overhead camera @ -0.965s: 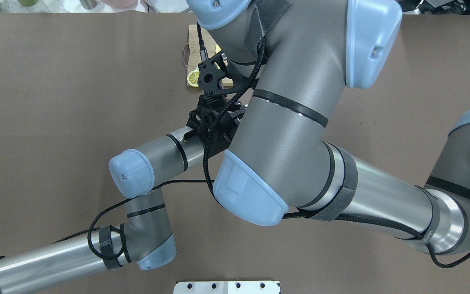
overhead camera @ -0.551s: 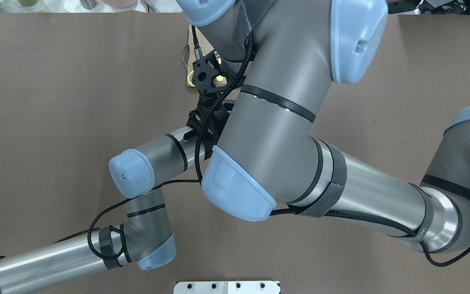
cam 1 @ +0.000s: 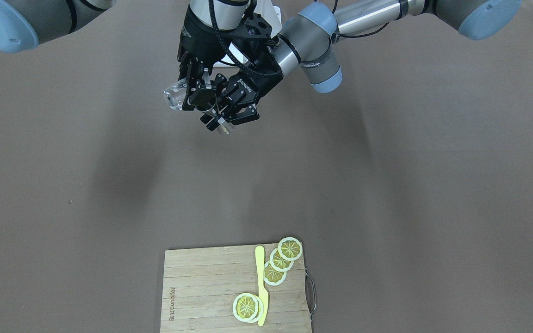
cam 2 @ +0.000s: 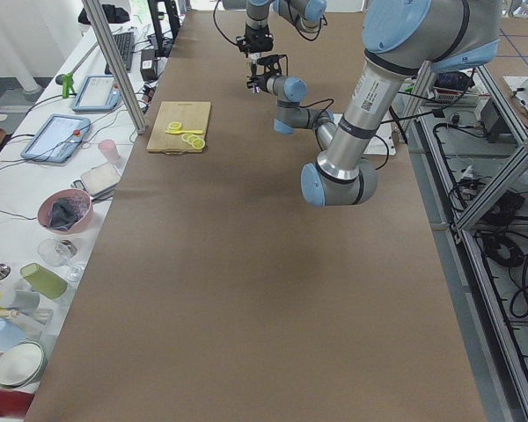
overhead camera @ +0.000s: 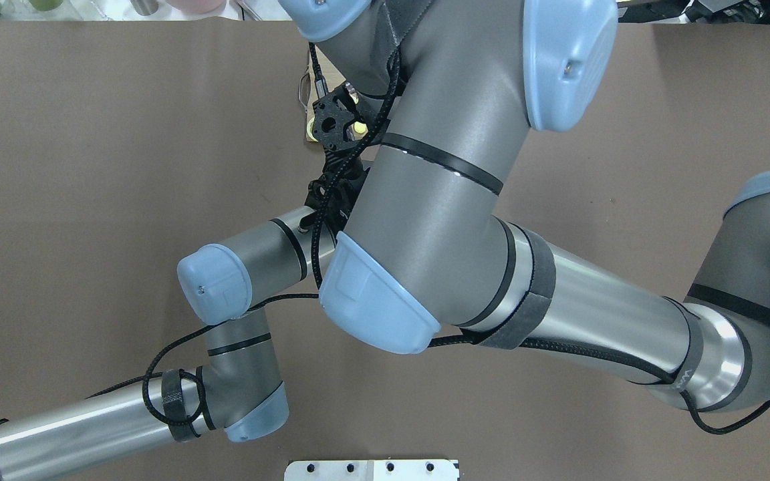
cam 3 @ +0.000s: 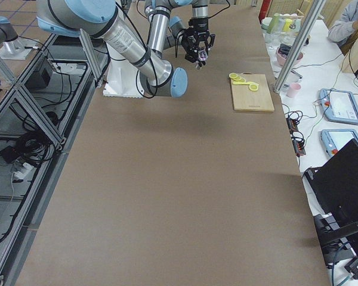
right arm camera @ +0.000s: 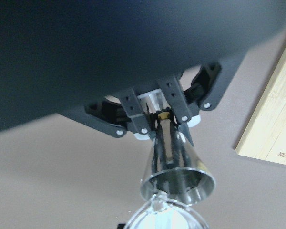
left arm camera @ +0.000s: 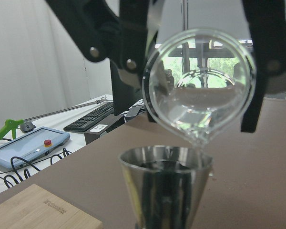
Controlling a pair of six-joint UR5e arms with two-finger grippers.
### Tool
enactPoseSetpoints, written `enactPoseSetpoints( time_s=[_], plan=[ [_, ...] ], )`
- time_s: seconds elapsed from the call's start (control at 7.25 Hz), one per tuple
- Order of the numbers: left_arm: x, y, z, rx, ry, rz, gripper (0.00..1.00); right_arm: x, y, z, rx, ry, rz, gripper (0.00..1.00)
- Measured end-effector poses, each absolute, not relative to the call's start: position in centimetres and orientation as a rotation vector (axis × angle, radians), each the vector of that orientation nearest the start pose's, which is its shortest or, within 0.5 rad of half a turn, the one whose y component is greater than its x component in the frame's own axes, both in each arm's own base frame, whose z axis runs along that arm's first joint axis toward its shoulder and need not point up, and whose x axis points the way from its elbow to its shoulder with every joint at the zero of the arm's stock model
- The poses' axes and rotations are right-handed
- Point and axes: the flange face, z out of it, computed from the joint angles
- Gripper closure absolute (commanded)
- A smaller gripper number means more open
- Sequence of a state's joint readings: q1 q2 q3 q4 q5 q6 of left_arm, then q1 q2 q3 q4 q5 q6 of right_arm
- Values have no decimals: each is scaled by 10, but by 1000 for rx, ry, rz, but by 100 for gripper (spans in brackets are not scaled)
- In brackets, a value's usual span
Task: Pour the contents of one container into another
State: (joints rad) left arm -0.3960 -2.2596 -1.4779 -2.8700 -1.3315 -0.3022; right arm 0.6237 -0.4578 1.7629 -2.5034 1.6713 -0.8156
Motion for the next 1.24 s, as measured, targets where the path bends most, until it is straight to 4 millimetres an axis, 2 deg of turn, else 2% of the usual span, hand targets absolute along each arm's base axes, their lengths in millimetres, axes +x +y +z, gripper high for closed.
enactPoseSetpoints(
  time_s=[0.69, 1.24],
  plan=[
    [544, -395, 144, 1512, 1158, 371, 100, -429, -461, 25, 410, -137, -1762, 100],
    [546, -394, 145, 1510, 1159, 374, 100, -423, -461, 19, 391, -121, -1777, 100]
  ],
)
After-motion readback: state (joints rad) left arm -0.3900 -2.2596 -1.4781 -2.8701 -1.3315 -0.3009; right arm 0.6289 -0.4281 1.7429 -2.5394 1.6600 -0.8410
